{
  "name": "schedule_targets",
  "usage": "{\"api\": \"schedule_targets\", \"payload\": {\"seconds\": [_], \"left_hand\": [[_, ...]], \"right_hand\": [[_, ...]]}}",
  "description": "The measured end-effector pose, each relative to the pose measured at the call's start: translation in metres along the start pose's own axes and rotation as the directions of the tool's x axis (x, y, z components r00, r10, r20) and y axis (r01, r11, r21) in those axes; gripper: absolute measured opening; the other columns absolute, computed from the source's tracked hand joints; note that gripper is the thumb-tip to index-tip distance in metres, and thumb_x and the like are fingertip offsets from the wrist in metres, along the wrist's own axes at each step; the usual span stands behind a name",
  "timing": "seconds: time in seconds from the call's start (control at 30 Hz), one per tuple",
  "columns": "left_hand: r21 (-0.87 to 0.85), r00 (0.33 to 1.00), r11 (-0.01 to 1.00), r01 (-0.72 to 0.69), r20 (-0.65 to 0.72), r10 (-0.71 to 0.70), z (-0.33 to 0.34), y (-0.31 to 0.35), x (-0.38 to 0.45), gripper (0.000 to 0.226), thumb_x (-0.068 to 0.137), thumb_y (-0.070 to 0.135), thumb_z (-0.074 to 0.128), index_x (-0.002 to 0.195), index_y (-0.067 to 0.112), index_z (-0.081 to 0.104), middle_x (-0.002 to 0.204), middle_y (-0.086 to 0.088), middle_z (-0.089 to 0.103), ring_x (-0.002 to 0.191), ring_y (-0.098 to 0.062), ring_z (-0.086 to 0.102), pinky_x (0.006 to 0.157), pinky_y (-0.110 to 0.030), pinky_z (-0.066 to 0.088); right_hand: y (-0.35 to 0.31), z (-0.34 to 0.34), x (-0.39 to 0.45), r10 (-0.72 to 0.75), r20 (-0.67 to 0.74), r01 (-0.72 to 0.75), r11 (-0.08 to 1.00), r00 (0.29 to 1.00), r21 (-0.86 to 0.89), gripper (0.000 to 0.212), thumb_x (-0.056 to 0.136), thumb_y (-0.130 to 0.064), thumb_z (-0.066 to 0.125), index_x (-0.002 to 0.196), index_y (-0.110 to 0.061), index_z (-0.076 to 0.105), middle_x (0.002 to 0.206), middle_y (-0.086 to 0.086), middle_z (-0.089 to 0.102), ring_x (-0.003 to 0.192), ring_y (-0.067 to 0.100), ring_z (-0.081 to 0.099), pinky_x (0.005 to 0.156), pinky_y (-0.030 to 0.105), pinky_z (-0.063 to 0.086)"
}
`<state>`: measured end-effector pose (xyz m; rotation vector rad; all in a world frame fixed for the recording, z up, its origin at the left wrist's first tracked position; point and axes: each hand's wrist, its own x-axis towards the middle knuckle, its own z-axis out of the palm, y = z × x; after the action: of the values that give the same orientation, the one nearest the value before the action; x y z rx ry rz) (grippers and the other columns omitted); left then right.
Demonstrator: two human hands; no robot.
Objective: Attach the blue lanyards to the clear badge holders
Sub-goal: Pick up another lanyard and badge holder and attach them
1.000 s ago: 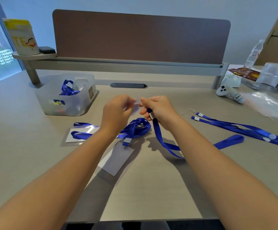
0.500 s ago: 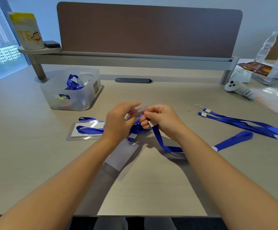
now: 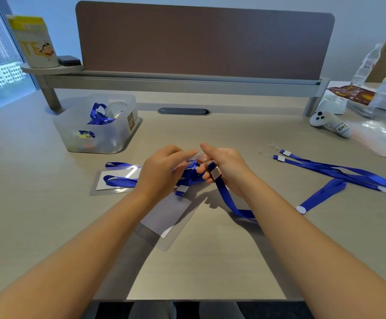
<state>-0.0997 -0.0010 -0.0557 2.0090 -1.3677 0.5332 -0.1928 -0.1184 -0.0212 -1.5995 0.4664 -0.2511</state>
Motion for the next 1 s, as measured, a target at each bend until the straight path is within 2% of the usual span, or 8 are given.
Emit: {"api": "schedule_targets", "payload": {"seconds": [0.17,0.27,0.33,0.53,0.7,0.8,0.9,1.0], "left_hand": [[-0.018,0.998,1.000,0.014,0.056,-0.013,-0.004,0.000,-0.001,0.033,0.074,0.016,0.053,0.105,0.011,0.062,0.087,-0.020,0.068,0.075,-0.030,0.062,0.062,-0.028,0.045],[-0.176,0.988,0.974,0.140,0.086,-0.126,-0.008,0.006,0.004,0.036,0.075,0.031,0.055,0.105,0.011,0.063,0.096,-0.015,0.066,0.083,-0.020,0.057,0.070,-0.028,0.045],[-0.261,0.970,0.936,0.238,0.115,-0.215,-0.009,0.009,0.010,0.026,0.081,0.028,0.058,0.099,0.010,0.064,0.098,-0.013,0.066,0.085,-0.019,0.057,0.073,-0.027,0.045],[-0.298,0.908,0.860,0.415,0.198,-0.369,-0.010,0.016,0.023,0.021,0.085,0.022,0.052,0.094,0.007,0.063,0.099,-0.012,0.066,0.087,-0.020,0.058,0.072,-0.028,0.046],[-0.218,0.905,0.887,0.407,0.232,-0.358,-0.015,0.019,0.032,0.019,0.086,0.017,0.052,0.096,0.007,0.064,0.102,-0.014,0.068,0.084,-0.017,0.056,0.075,-0.028,0.047],[-0.193,0.911,0.902,0.385,0.233,-0.339,-0.019,0.018,0.035,0.020,0.086,0.016,0.051,0.097,0.007,0.064,0.100,-0.015,0.068,0.082,-0.017,0.055,0.076,-0.029,0.047],[-0.190,0.920,0.912,0.365,0.223,-0.322,-0.025,0.020,0.037,0.019,0.087,0.016,0.050,0.096,0.006,0.064,0.099,-0.015,0.068,0.082,-0.017,0.055,0.077,-0.031,0.047],[-0.189,0.928,0.917,0.350,0.203,-0.312,-0.028,0.022,0.040,0.019,0.087,0.015,0.050,0.096,0.003,0.062,0.098,-0.016,0.066,0.082,-0.016,0.052,0.076,-0.029,0.044]], "right_hand": [[-0.002,0.000,0.002,0.017,0.005,-0.017,0.998,1.000,-0.054,0.023,0.090,-0.018,0.050,0.071,-0.009,0.059,0.060,0.005,0.058,0.033,0.004,0.050,0.041,0.016,0.046],[-0.001,0.000,0.003,-0.011,0.042,0.013,0.998,0.999,-0.063,0.021,0.091,-0.012,0.048,0.074,-0.010,0.059,0.061,0.004,0.058,0.034,0.002,0.052,0.044,0.015,0.047],[-0.001,0.000,0.002,-0.033,0.049,0.037,0.995,0.998,-0.094,0.021,0.092,-0.013,0.047,0.076,-0.011,0.060,0.063,0.003,0.058,0.039,0.003,0.053,0.047,0.014,0.048],[-0.002,0.002,0.002,-0.089,0.049,0.098,0.975,0.995,-0.198,0.016,0.094,-0.012,0.044,0.090,-0.008,0.059,0.068,0.001,0.059,0.055,0.009,0.052,0.052,0.014,0.047],[-0.003,0.006,0.001,-0.122,0.049,0.129,0.967,0.991,-0.218,0.024,0.094,-0.007,0.042,0.076,-0.012,0.057,0.065,0.001,0.056,0.055,0.010,0.049,0.048,0.012,0.043],[-0.006,0.008,0.002,-0.155,0.035,0.159,0.963,0.987,-0.219,0.016,0.094,-0.007,0.043,0.087,-0.006,0.057,0.064,0.002,0.054,0.055,0.011,0.049,0.055,0.018,0.043],[-0.010,0.010,0.003,-0.197,0.026,0.197,0.947,0.980,-0.253,0.021,0.093,-0.008,0.044,0.099,0.003,0.061,0.063,0.001,0.054,0.055,0.011,0.048,0.058,0.020,0.043],[-0.014,0.011,0.003,-0.230,0.021,0.227,0.934,0.973,-0.278,0.021,0.094,-0.007,0.043,0.098,0.003,0.061,0.063,0.001,0.054,0.056,0.010,0.048,0.058,0.017,0.044]]}}
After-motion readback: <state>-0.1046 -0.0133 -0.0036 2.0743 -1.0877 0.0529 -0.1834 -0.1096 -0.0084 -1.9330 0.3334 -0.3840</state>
